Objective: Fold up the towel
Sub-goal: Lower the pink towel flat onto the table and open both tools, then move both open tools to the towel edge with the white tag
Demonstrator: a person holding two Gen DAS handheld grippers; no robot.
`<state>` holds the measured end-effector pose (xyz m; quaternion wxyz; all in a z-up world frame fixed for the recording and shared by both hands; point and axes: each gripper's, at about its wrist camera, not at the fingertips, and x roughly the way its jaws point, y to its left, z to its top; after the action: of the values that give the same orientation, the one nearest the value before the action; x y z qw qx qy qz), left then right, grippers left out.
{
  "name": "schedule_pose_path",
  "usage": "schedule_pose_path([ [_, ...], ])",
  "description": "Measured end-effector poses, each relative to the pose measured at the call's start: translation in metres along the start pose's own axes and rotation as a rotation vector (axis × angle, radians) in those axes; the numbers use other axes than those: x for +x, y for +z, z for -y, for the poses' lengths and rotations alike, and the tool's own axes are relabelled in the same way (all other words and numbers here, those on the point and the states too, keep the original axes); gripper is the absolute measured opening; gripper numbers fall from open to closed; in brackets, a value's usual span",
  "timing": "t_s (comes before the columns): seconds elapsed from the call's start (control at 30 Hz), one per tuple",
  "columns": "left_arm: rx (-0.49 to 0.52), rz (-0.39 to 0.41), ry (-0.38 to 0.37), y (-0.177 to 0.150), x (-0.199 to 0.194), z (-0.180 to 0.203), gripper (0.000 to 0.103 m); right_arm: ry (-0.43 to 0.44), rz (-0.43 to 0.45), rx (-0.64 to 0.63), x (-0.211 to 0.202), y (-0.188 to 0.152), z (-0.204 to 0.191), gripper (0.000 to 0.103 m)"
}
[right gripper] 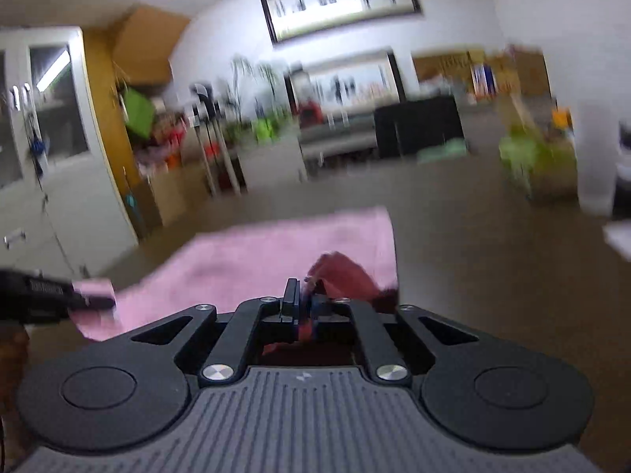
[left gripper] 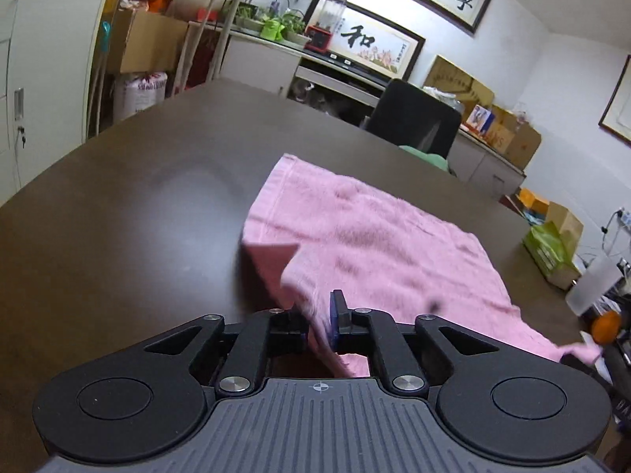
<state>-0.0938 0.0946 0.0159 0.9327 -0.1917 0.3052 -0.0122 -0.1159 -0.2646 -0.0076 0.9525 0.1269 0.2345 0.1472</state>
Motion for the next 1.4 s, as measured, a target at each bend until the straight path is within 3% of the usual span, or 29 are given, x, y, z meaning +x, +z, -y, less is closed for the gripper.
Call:
schedule_pose_path([
  [0.1, 0.056, 0.056, 0.023, -0.002, -0.022, -0.01, 0.026, -0.012, -0.038, 0.025, -0.024, -0.005, 0.002, 0.024],
  [0.27, 0.168, 0.192, 0.097, 0.005, -0.055, -0.018, 0.033, -0.045, 0.043, 0.014, -0.065, 0.009, 0.005, 0.049],
  [0.37, 0.207, 0.223, 0.111, 0.012, -0.06, -0.012, 0.04, -0.022, 0.07, 0.016, -0.065, 0.023, 0.002, 0.052],
  [0.5, 0.274, 0.186, 0.094, 0.021, -0.043, -0.005, 0.043, 0.02, 0.002, 0.002, -0.029, 0.031, -0.011, 0.053],
  [0.63, 0.389, 0.08, 0.081, 0.013, -0.01, 0.009, 0.043, 0.024, -0.129, 0.009, 0.024, 0.029, -0.021, 0.053],
  [0.8, 0.488, -0.032, 0.084, -0.002, 0.025, 0.024, 0.044, -0.028, -0.236, 0.009, 0.059, 0.014, -0.018, 0.055],
  [1.07, 0.584, -0.021, 0.069, -0.024, 0.011, 0.016, 0.045, 0.014, -0.258, -0.104, 0.045, 0.002, -0.019, 0.065],
  [1.3, 0.573, 0.003, 0.059, -0.021, 0.011, 0.007, 0.06, 0.0, -0.262, -0.21, 0.044, -0.003, -0.031, 0.072],
  [1.4, 0.562, -0.001, 0.053, -0.018, 0.011, 0.004, 0.061, -0.024, -0.262, -0.261, 0.044, -0.006, -0.037, 0.074],
])
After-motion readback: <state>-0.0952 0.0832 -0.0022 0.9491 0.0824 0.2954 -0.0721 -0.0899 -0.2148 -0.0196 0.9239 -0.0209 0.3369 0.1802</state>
